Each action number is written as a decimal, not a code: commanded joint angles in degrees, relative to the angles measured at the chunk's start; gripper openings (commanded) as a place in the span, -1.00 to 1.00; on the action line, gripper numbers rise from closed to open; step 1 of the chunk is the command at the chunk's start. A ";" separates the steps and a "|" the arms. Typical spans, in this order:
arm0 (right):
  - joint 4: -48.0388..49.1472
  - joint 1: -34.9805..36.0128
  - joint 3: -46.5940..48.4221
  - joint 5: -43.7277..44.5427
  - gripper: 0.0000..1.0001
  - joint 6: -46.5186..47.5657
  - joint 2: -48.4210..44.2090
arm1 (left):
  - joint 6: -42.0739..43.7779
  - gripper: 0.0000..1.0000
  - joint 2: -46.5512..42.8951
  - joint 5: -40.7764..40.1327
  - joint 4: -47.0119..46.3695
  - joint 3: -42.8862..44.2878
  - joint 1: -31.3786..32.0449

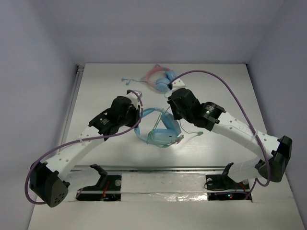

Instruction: Wrap the headphones

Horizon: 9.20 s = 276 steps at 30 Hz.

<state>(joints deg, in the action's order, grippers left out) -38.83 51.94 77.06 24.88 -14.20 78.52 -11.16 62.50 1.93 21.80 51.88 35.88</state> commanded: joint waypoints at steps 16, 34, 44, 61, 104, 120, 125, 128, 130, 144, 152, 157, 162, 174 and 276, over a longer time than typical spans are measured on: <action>35.29 -13.01 -21.24 -21.00 -0.55 -6.98 -9.52 | -0.70 -1.00 -7.21 17.82 -3.16 8.41 -2.91; 59.47 -17.14 -38.38 -37.54 -0.44 -14.02 -6.72 | -9.58 -1.00 -6.87 29.00 -12.66 11.75 -13.29; 69.05 -17.14 -40.14 -38.95 -0.42 -14.02 1.10 | -10.90 -1.00 -5.11 29.79 -13.27 13.51 -13.82; 65.99 -17.14 -41.64 -27.87 -0.31 -11.56 -3.82 | -13.27 -1.00 -5.02 29.00 -11.61 16.59 -13.82; 82.94 -17.14 -41.46 -38.94 -0.30 -12.52 2.69 | -16.88 -1.00 -6.34 30.15 -11.34 16.15 -13.82; 81.64 -17.14 -44.36 -43.60 -1.00 -21.83 1.03 | -27.41 -1.00 -1.86 17.95 -21.36 11.94 -13.82; 75.58 -14.60 -46.38 -45.10 -1.00 -25.17 -1.53 | -33.92 -1.00 3.32 9.87 -32.42 8.33 -14.34; 75.04 -13.37 -48.31 -46.06 -1.00 -27.19 -4.16 | -36.48 -1.00 5.87 5.39 -36.21 6.84 -14.34; 74.43 -12.74 -48.84 -46.15 -1.00 -27.99 -5.91 | -36.83 -1.00 7.10 3.43 -37.09 6.75 -14.34; 83.28 -6.06 -45.85 -53.18 -1.00 -39.14 -1.89 | -37.09 -1.00 14.49 -17.57 -42.02 1.65 -7.93; 94.79 -6.06 -44.71 -50.04 -0.97 -48.01 -0.56 | -38.23 -1.00 15.46 -21.01 -45.71 -5.29 -3.54; 100.79 -6.06 -44.19 -47.92 -0.79 -53.12 0.93 | -38.59 -1.00 14.84 -22.41 -45.71 -9.24 -1.43; 100.27 -6.06 -45.06 -42.56 -0.66 -55.15 1.63 | -39.47 -1.00 14.76 -22.67 -45.80 -12.58 -0.20; 102.30 -6.06 -46.83 -37.54 -0.44 -59.90 8.58 | -39.03 -1.00 16.60 -24.52 -45.80 -16.02 2.79; 40.33 -4.04 -12.72 -5.47 -0.34 -25.10 14.65 | -34.28 -1.00 24.42 -24.96 -32.70 -12.77 8.86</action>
<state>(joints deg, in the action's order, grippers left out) 1.41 48.71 62.65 11.88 -41.71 96.09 -45.47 87.39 -22.31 -10.66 36.47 44.53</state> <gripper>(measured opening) 0.333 0.112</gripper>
